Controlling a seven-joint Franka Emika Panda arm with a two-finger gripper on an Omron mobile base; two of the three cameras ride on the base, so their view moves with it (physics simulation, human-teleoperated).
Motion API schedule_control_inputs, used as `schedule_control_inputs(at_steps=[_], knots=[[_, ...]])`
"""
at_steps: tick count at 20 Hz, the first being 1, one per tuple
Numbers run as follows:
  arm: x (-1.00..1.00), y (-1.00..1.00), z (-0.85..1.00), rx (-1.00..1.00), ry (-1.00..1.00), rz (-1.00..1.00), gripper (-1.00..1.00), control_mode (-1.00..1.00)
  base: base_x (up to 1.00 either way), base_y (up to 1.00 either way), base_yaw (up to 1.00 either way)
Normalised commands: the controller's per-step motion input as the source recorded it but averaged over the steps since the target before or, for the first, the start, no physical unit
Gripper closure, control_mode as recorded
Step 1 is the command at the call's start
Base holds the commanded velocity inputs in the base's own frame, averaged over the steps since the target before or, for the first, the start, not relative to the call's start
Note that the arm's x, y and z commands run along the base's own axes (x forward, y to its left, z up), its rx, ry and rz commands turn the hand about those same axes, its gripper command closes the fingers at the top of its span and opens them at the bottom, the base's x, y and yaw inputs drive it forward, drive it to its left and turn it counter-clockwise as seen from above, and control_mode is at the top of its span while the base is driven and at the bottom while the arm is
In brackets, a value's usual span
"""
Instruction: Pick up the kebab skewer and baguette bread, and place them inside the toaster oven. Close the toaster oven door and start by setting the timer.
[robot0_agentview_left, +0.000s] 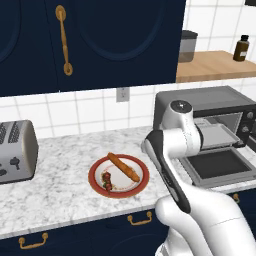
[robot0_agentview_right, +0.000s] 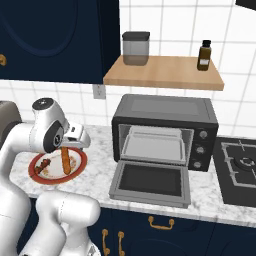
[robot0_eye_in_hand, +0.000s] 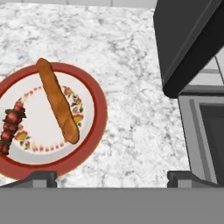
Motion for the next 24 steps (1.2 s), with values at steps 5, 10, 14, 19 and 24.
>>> schedule_control_inputs(at_steps=[5,10,14,19,24], knots=[[0.27,0.1,-0.11,0.0,0.03,0.06,-1.0,-1.0,0.0,0.0,0.0],[0.14,0.45,-0.08,0.0,0.17,0.08,-1.0,-1.0,0.0,0.0,0.0],[0.0,0.77,-0.2,0.0,0.23,0.06,-1.0,-1.0,0.0,0.0,0.0],[0.15,0.56,-0.23,0.0,0.17,0.08,-1.0,-1.0,0.0,0.0,0.0],[0.3,0.47,-0.28,0.0,0.11,0.07,-1.0,-1.0,0.0,0.0,0.0]])
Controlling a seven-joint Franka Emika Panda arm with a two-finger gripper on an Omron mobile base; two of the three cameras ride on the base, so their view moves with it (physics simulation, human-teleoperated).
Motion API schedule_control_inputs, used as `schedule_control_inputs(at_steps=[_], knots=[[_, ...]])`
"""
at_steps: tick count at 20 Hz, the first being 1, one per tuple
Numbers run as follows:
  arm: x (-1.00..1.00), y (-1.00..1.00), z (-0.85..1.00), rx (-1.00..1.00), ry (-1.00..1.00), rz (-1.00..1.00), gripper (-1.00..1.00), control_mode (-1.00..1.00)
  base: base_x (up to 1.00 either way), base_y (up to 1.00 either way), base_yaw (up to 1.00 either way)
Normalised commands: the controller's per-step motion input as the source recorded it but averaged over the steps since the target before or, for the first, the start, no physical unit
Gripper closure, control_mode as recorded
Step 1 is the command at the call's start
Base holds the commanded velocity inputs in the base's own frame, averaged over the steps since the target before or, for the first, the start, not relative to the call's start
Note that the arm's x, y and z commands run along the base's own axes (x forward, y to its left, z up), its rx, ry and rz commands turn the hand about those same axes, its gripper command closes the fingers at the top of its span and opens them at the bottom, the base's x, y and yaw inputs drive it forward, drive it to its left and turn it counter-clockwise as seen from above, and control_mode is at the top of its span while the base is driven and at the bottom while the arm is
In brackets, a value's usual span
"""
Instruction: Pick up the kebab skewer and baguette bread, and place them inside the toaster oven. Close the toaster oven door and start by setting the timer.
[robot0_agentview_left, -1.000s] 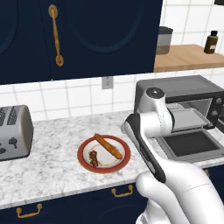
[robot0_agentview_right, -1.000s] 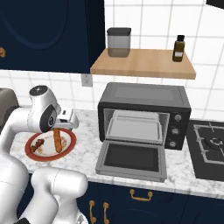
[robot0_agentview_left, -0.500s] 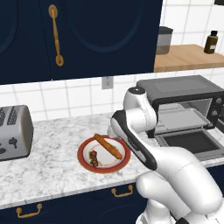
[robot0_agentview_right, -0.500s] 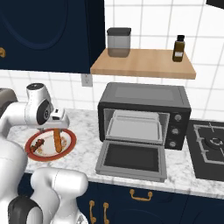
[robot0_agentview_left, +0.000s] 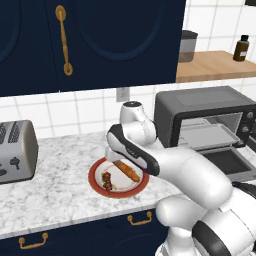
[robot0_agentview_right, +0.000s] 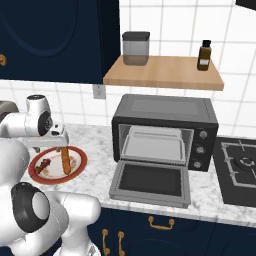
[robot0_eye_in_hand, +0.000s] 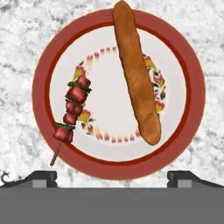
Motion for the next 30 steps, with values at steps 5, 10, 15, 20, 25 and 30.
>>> schedule_control_inputs(at_steps=[5,10,15,20,25,30], knots=[[0.41,0.37,-0.34,0.0,0.05,0.06,-1.0,-1.0,0.0,0.0,0.0],[0.33,-0.31,-0.08,0.0,0.0,0.01,-1.0,-1.0,0.0,0.0,0.0],[0.16,-0.36,-0.43,0.0,0.0,0.09,-1.0,-1.0,0.0,0.0,0.0],[0.26,-0.01,-0.51,0.0,0.0,0.11,-1.0,-1.0,0.0,0.0,0.0],[0.34,0.0,-0.37,0.0,0.0,0.05,-1.0,-1.0,0.0,0.0,0.0],[0.09,0.02,-0.19,0.0,0.0,0.0,-1.0,-1.0,0.0,0.0,0.0]])
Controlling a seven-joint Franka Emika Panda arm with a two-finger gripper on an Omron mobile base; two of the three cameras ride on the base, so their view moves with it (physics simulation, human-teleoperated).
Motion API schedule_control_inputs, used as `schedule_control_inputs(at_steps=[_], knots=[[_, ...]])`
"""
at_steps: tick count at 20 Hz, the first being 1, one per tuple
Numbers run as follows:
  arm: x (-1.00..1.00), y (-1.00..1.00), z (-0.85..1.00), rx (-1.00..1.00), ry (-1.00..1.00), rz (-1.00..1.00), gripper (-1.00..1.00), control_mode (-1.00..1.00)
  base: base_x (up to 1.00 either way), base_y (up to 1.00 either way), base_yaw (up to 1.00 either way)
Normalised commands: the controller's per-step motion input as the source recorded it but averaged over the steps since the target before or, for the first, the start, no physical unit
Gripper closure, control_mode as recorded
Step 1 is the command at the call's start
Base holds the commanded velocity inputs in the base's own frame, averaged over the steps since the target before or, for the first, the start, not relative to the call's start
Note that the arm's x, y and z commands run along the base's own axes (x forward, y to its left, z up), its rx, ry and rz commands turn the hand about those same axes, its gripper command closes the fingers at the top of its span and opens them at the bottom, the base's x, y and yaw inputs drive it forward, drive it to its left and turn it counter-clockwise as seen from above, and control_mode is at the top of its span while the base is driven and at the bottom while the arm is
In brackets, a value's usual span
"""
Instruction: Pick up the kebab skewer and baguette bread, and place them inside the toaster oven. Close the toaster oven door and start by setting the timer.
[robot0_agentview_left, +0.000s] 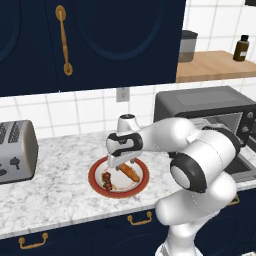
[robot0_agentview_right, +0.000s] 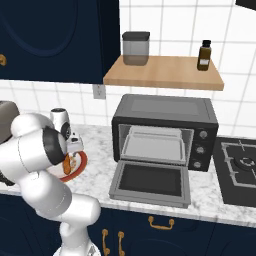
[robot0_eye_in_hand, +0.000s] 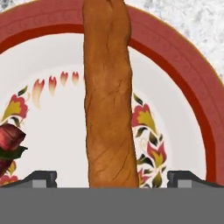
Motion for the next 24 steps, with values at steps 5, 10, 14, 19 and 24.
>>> schedule_control_inputs(at_steps=[5,10,14,19,24], knots=[[0.0,0.08,-0.15,0.0,0.0,0.0,-1.0,-1.0,0.0,0.0,0.0],[0.0,0.01,-0.14,0.0,0.0,0.0,-1.0,-1.0,0.0,0.0,0.0],[0.0,0.0,-0.06,0.0,0.0,0.0,-1.0,-1.0,0.0,0.0,0.0],[0.0,0.0,-0.02,0.0,0.0,0.0,-1.0,-1.0,0.0,0.0,0.0],[0.0,0.0,0.0,0.0,0.0,0.0,1.0,-1.0,0.0,0.0,0.0]])
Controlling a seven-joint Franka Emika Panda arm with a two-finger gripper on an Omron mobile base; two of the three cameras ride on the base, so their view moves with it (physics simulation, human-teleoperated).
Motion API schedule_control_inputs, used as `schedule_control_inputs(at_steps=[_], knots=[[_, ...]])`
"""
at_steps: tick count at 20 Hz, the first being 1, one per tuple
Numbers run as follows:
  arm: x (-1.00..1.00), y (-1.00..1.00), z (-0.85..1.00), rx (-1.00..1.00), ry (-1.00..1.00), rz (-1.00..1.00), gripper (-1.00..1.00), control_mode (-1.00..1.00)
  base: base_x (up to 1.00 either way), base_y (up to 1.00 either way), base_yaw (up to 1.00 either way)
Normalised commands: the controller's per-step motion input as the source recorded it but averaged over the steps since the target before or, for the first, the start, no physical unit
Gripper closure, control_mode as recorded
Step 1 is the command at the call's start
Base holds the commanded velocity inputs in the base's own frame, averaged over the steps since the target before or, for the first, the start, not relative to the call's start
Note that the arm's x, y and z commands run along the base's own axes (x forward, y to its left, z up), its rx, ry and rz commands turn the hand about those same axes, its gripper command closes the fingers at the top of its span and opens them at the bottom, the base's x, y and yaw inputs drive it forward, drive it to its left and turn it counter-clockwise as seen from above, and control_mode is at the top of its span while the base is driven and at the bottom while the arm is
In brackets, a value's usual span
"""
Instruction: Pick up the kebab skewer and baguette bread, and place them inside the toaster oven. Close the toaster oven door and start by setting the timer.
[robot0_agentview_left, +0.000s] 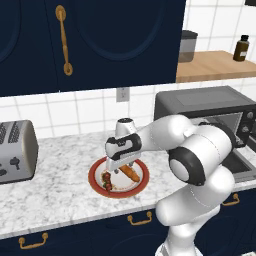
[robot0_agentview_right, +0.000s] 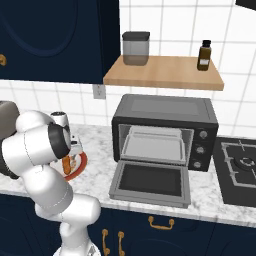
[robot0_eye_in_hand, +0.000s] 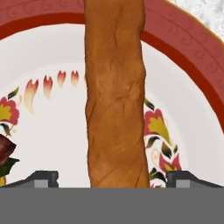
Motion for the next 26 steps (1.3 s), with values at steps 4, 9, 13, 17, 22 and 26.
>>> schedule_control_inputs(at_steps=[4,9,13,17,22,26], knots=[[0.0,0.0,-0.09,0.0,0.0,0.0,1.0,-1.0,0.0,0.0,0.0],[0.0,0.0,-0.18,0.0,0.0,0.0,1.0,-1.0,0.0,0.0,0.0],[0.0,-0.03,0.16,0.01,0.01,-0.02,1.0,-1.0,0.0,0.0,0.0],[-0.05,-0.09,0.65,0.05,0.0,-0.13,1.0,-1.0,0.0,0.0,0.0],[-0.51,-0.3,0.59,0.03,0.0,-0.18,1.0,-1.0,0.0,0.0,0.0],[-0.79,-0.41,0.54,0.06,0.0,-0.27,1.0,-1.0,0.0,0.0,0.0]])
